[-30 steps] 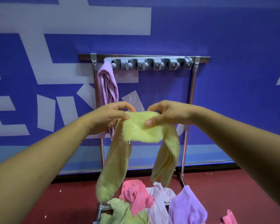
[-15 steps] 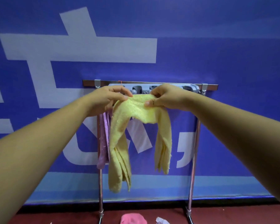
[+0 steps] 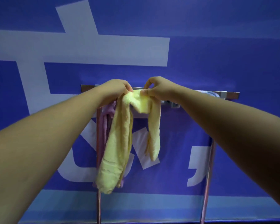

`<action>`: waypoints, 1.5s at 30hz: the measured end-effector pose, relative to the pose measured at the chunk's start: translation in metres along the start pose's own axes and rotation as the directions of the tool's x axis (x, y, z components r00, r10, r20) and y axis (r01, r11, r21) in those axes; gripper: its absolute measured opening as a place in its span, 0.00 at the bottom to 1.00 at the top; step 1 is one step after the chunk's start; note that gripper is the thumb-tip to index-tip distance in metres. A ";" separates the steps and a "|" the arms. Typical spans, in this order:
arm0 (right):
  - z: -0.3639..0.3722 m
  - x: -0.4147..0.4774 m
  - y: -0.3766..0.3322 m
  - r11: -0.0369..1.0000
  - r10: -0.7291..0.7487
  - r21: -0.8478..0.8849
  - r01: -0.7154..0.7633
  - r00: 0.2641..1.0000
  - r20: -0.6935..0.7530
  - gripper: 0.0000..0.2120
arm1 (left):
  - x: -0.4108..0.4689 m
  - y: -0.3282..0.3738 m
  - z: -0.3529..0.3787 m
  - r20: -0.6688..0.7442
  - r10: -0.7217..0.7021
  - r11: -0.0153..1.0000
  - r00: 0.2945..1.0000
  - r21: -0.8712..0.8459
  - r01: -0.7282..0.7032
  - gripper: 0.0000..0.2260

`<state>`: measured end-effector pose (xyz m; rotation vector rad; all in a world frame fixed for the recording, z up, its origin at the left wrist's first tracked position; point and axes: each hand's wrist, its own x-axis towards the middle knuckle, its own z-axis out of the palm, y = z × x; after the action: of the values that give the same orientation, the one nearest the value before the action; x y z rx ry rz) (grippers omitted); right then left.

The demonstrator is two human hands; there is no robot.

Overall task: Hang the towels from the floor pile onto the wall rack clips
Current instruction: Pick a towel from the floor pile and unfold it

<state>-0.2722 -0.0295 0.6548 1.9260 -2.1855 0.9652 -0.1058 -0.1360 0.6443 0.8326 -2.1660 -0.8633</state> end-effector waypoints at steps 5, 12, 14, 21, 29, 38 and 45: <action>0.037 0.012 0.009 0.988 0.004 -0.153 -0.011 0.999 -0.045 0.13 | 0.009 -0.020 0.001 0.054 0.188 0.857 0.981 0.480 -0.190 0.05; 0.053 0.012 0.006 0.957 0.062 -0.272 -0.101 0.987 -0.150 0.04 | 0.015 -0.034 0.017 -0.028 0.297 0.787 0.954 0.574 -0.228 0.05; 0.061 0.006 0.001 0.909 0.064 -0.405 -0.099 0.993 -0.100 0.07 | 0.014 -0.043 0.022 -0.040 0.320 0.668 0.947 0.718 -0.195 0.05; 0.075 -0.019 0.011 0.946 -0.195 -0.307 0.106 0.941 -0.276 0.11 | -0.029 -0.051 0.027 -0.053 0.467 0.710 0.883 0.618 -0.338 0.14; 0.100 -0.033 0.025 0.934 -0.262 -0.321 0.160 0.916 -0.305 0.17 | -0.033 -0.058 0.030 -0.025 0.510 0.621 0.860 0.703 -0.348 0.08; 0.100 -0.055 0.021 0.942 -0.120 -0.334 -0.026 0.904 -0.411 0.04 | -0.043 -0.039 0.043 -0.234 0.462 0.747 0.856 0.622 -0.234 0.12; 0.107 -0.069 0.028 0.989 0.049 -0.112 -0.094 0.936 -0.348 0.03 | -0.060 -0.052 0.071 -0.094 0.252 0.820 0.963 0.549 -0.161 0.23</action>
<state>-0.2472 -0.0221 0.5272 1.4979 -2.0678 1.0531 -0.1081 -0.0974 0.5448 0.8663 -2.3235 -0.0550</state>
